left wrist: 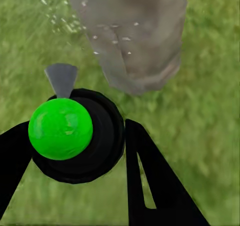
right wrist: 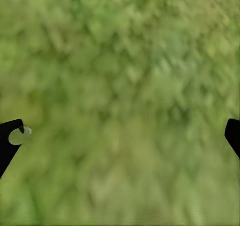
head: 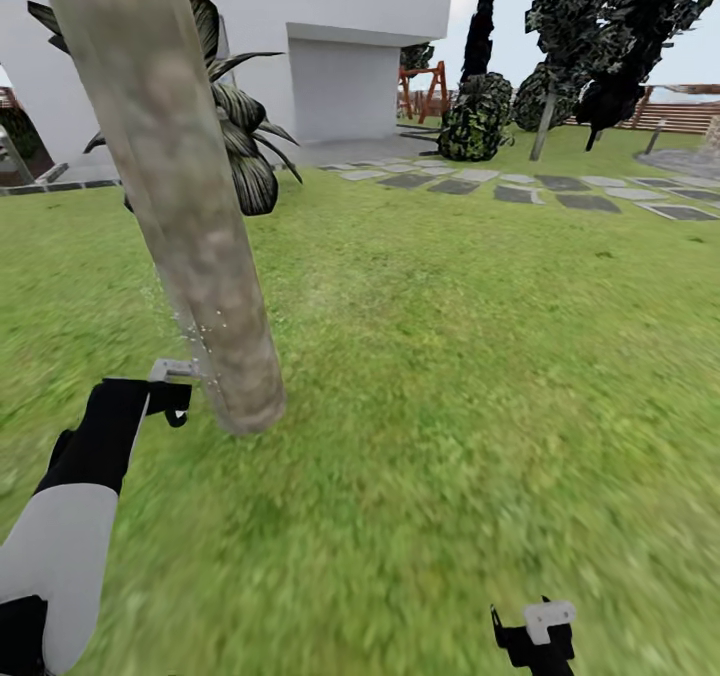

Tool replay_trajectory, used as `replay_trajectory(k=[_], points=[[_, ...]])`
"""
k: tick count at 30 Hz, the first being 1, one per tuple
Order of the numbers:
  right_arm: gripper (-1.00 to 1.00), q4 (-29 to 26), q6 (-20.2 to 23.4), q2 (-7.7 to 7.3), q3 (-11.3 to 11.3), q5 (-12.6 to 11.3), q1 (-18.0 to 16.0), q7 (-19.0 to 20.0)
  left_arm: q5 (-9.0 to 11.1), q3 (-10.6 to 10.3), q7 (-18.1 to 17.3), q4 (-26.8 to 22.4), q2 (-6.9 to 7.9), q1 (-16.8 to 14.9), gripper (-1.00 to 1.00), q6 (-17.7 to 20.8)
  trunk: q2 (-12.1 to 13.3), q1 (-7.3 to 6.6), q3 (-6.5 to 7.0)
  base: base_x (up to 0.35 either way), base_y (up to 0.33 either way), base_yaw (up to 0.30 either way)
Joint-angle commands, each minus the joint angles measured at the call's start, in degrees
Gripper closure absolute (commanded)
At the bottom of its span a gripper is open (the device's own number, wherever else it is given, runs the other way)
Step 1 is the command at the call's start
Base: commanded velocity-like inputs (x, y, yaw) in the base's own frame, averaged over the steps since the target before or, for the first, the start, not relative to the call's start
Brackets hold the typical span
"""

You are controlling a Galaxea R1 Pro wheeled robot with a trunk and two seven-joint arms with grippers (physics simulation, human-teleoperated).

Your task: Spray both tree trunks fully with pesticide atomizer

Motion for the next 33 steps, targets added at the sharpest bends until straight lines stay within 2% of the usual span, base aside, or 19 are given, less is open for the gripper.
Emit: replay_trajectory(k=[1,3,5,11,21,29,33], points=[[-1.00,0.0,0.0,0.00,0.0,0.0,0.0,0.0,0.3,1.0,1.6,-0.1,0.00,0.0,1.00,-0.1,0.0,0.00,0.00,0.000,-0.002,0.044],[-1.00,0.0,0.0,0.00,0.0,0.0,0.0,0.0,0.4,2.6,4.0,-0.1,-0.11,0.0,1.00,-0.2,0.0,0.00,0.00,0.000,-0.001,0.021],[-1.00,0.0,0.0,0.00,0.0,0.0,0.0,0.0,0.5,3.3,5.8,-0.2,-0.36,0.0,1.00,-0.2,0.0,0.00,0.00,0.023,-0.012,0.004],[-1.00,0.0,0.0,0.00,0.0,0.0,0.0,0.0,0.5,3.3,6.2,-0.3,-0.49,0.0,1.00,-0.3,0.0,0.00,0.00,0.154,-0.200,0.013],[-1.00,0.0,0.0,0.00,0.0,0.0,0.0,0.0,0.5,3.3,6.6,-0.3,-0.77,0.0,1.00,-0.2,0.0,0.00,0.13,0.042,-0.265,0.241],[-1.00,0.0,0.0,0.00,-0.1,0.0,0.0,0.0,0.3,3.4,6.6,-0.3,-0.70,0.0,1.00,-0.2,0.0,0.00,0.16,0.056,-0.260,0.019],[-1.00,0.0,0.0,0.00,-0.1,0.0,0.0,0.0,0.5,3.3,9.1,-0.3,-0.70,0.0,1.00,-0.1,0.0,0.00,0.16,0.242,-0.179,0.000]])
